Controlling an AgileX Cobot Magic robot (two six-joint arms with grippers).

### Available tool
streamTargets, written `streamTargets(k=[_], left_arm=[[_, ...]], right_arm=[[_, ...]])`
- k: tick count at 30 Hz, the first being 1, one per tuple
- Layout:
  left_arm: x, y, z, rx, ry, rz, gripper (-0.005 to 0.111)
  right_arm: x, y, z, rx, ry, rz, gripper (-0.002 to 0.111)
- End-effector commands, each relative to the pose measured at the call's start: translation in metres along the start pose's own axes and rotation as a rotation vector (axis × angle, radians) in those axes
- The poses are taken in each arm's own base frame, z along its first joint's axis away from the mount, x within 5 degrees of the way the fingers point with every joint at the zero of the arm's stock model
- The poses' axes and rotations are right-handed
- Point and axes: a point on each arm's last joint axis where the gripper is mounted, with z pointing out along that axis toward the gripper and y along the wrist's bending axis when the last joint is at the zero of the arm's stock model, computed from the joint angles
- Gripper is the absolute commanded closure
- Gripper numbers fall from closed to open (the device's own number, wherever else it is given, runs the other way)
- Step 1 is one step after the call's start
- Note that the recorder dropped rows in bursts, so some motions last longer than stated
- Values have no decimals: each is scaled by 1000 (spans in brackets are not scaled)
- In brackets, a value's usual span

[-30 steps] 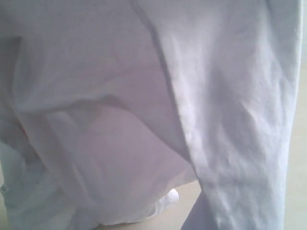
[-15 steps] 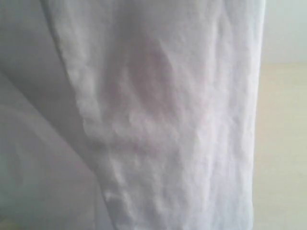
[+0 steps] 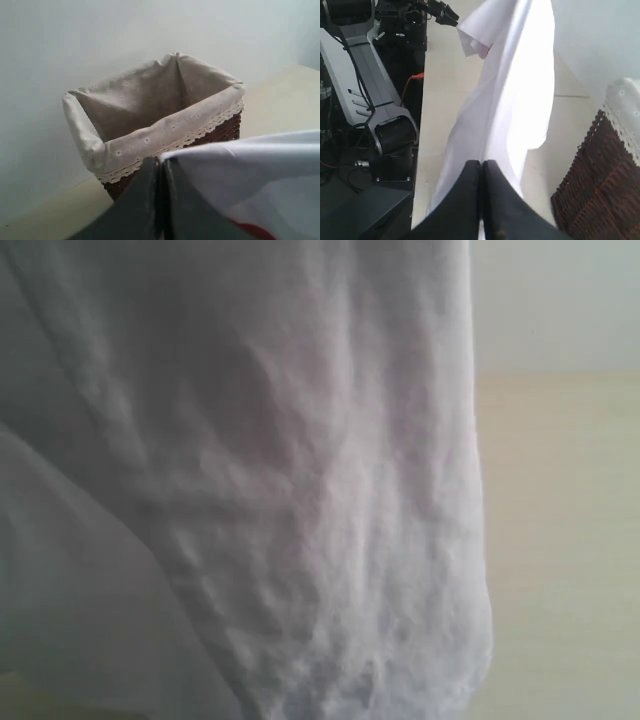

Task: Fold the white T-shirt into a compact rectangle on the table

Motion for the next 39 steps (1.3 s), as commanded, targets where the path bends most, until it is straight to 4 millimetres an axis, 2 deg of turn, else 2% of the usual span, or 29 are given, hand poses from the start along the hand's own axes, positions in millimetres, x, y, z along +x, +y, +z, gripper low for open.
streamTargets(k=[1, 5, 8, 11, 13, 15, 17, 19, 22, 25, 29, 30, 31, 32, 33, 34, 35, 36, 37, 39], left_arm=[[-8, 27, -18, -190, -95, 9, 107], [-6, 35, -28, -254, -108, 8, 107], [0, 47, -41, -394, -107, -6, 107], [9, 46, -47, -437, -71, -14, 107], [14, 38, -41, -396, -22, -12, 107], [19, 26, -26, -312, 41, 9, 107], [23, 19, -9, -276, 98, 24, 107], [25, 16, 4, -267, 134, 35, 107], [24, 11, 13, -231, 157, 30, 107], [25, 5, 17, -167, 168, 24, 107], [25, 3, 17, -150, 170, 24, 107], [25, 4, 17, -151, 170, 29, 107], [25, 4, 17, -153, 170, 33, 107], [25, 4, 17, -153, 170, 33, 107], [25, 4, 17, -153, 170, 33, 107], [25, 4, 17, -152, 171, 37, 107], [25, 4, 17, -152, 171, 37, 107], [25, 4, 17, -152, 171, 41, 107], [25, 4, 17, -152, 171, 41, 107], [27, 3, 19, -151, 181, 47, 107]], right_arm=[[-3, 17, -17, -18, -3, -100, 108], [1, 10, -13, 24, 31, -8, 108], [11, -10, 0, 98, 126, 76, 108], [19, -25, 14, 111, 184, 132, 108], [22, -30, 23, 87, 194, 159, 108], [23, -29, 29, 14, 204, 142, 107], [22, -29, 38, -70, 152, 118, 100], [31, -23, 48, -133, 160, 145, 90], [57, -15, 69, -201, 265, 163, 80], [81, -12, 98, -203, 294, 191, 75], [104, 2, 144, -246, 293, 194, 65], [115, 9, 168, -251, 318, 198, 59], [121, 11, 179, -256, 335, 205, 58], [135, 19, 202, -270, 373, 215, 55], [139, 22, 212, -269, 382, 219, 54], [151, 27, 235, -256, 398, 210, 51], [155, 30, 244, -244, 403, 207, 50], [167, 27, 263, -172, 403, 218, 50], [173, 26, 271, -147, 411, 235, 50], [193, 20, 290, -70, 440, 305, 57]])
